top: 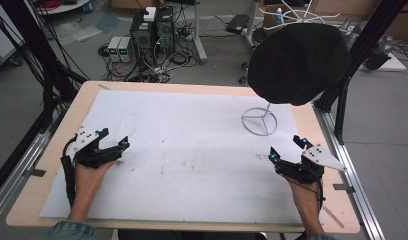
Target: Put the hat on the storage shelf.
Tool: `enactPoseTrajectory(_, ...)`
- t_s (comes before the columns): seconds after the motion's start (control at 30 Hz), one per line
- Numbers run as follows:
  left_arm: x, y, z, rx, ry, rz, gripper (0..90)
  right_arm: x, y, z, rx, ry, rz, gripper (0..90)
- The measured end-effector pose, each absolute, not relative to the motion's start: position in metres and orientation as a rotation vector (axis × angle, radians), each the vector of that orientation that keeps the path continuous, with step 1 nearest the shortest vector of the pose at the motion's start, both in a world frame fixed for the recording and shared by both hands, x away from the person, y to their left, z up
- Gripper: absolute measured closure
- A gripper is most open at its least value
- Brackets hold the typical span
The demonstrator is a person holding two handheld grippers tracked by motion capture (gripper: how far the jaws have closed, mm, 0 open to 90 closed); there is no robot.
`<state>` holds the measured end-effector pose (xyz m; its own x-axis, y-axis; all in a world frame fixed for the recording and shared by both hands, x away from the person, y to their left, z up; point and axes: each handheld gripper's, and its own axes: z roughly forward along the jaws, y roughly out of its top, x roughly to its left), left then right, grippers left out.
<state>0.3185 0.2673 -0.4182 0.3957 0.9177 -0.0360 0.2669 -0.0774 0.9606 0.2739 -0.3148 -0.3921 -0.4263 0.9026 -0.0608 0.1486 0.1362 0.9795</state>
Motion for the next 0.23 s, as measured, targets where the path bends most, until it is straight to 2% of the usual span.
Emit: enactPoseTrajectory(0.23,0.3187,0.2679,-0.4181,1.594,1.079,0.768,19.5,0.2735,-0.3153,-0.3921,1.018,1.705,1.350,11.4)
